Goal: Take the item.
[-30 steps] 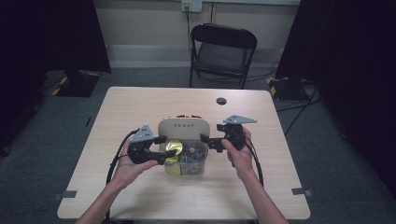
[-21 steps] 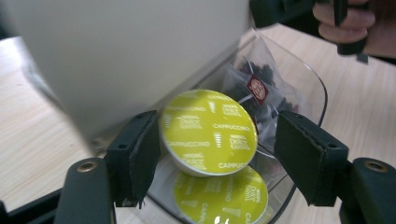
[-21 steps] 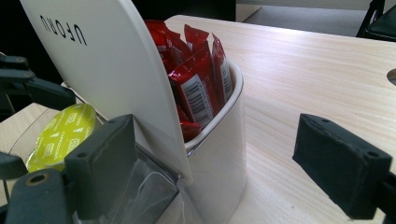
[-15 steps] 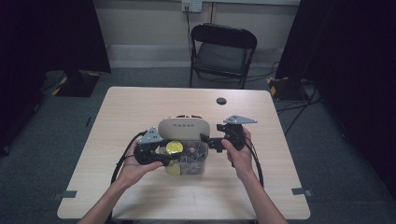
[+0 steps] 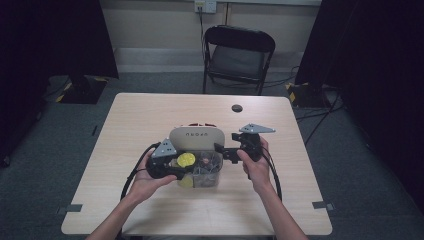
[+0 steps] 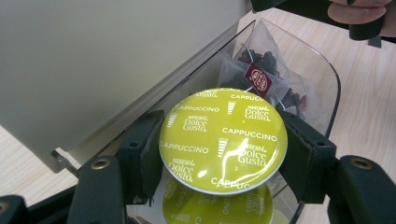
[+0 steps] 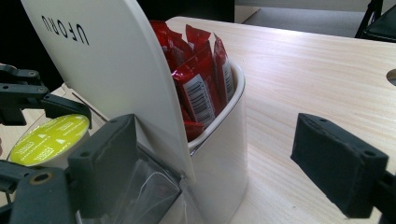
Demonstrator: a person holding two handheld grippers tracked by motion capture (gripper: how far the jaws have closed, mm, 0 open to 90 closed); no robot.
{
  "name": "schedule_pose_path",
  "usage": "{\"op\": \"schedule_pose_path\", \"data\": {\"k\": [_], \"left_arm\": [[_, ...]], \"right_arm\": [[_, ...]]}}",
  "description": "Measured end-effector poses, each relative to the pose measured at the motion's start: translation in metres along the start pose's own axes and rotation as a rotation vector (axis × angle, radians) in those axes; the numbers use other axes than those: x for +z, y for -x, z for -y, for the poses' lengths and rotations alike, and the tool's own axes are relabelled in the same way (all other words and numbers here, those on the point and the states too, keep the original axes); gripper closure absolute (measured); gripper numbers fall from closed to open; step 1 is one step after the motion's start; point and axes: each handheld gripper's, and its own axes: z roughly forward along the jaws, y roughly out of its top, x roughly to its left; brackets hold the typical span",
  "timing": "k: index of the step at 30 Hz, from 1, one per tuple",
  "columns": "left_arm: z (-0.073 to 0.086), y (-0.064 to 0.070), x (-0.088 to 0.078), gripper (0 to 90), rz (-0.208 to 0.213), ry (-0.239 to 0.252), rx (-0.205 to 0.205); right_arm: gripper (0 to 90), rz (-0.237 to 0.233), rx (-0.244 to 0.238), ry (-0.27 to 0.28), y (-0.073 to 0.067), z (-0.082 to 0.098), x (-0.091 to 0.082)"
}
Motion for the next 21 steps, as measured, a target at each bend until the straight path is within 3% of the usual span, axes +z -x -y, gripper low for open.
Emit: {"op": "schedule_pose_path", "data": {"k": [3,9,21], "left_arm": [[-0.0001,-0.0016,-0.0006,37.9,0.011,0.004,-0.008],[0.0007,-0.0044,-0.0018,38.1,0.054,0.027,-0.061],[-0.0007,-0.0033,-0.0047,38.2,0.076,0.037,-0.066]], "right_arm": [[13.7,0.001,0.001,0.0,-0.0001,0.0,0.0001],[13.5,0.002,-0.001,-0.001,-0.0002,-0.0001,0.0001],[13.3,0.0,-0.002,-0.001,0.0002,-0.0001,0.0003]]}}
